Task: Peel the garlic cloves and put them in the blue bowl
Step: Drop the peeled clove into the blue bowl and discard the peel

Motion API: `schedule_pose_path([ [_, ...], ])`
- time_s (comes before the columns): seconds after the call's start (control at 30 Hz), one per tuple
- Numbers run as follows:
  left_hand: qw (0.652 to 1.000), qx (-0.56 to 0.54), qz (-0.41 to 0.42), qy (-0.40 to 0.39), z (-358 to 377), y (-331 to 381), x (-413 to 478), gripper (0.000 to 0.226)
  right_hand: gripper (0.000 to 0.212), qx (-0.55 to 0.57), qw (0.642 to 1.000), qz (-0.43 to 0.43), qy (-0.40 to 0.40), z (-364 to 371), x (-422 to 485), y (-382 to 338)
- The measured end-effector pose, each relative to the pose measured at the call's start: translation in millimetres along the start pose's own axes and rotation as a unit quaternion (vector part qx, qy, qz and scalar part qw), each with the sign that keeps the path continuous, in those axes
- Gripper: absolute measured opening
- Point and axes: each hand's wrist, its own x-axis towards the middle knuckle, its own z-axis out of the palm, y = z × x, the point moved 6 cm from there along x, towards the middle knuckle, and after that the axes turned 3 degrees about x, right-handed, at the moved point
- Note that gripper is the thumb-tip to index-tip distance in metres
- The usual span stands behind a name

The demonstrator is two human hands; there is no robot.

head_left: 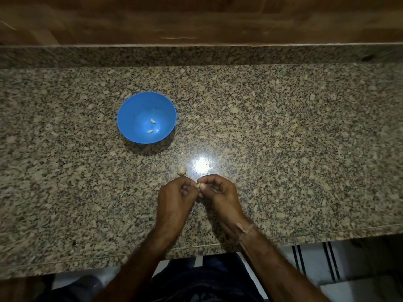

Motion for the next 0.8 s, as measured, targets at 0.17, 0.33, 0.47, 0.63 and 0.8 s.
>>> schedule_pose_path([
  [0.17,1.000,-0.013,0.000,-0.003,0.0,-1.5,3.1,0.009,0.015,0.055,0.997,0.046,0.005,1.8,0.8,6.1],
  [0.33,0.999,0.037,0.030,0.009,-2.8,2.6,2.7,0.011,0.010,0.056,0.997,0.046,-0.003,3.0,1.7,7.1],
  [0.47,1.000,0.004,0.022,0.011,-4.3,4.5,1.7,0.010,0.010,0.073,0.996,0.056,0.000,3.0,2.6,5.7],
  [0.63,0.999,-0.026,-0.015,0.016,-3.6,-0.8,4.1,0.005,0.013,0.078,0.995,0.066,0.003,2.1,0.2,4.5],
  [0.8,0.998,0.018,-0.043,0.036,-1.8,-13.7,9.4,0.006,0.014,0.083,0.994,0.071,0.014,-4.0,-1.3,3.9],
])
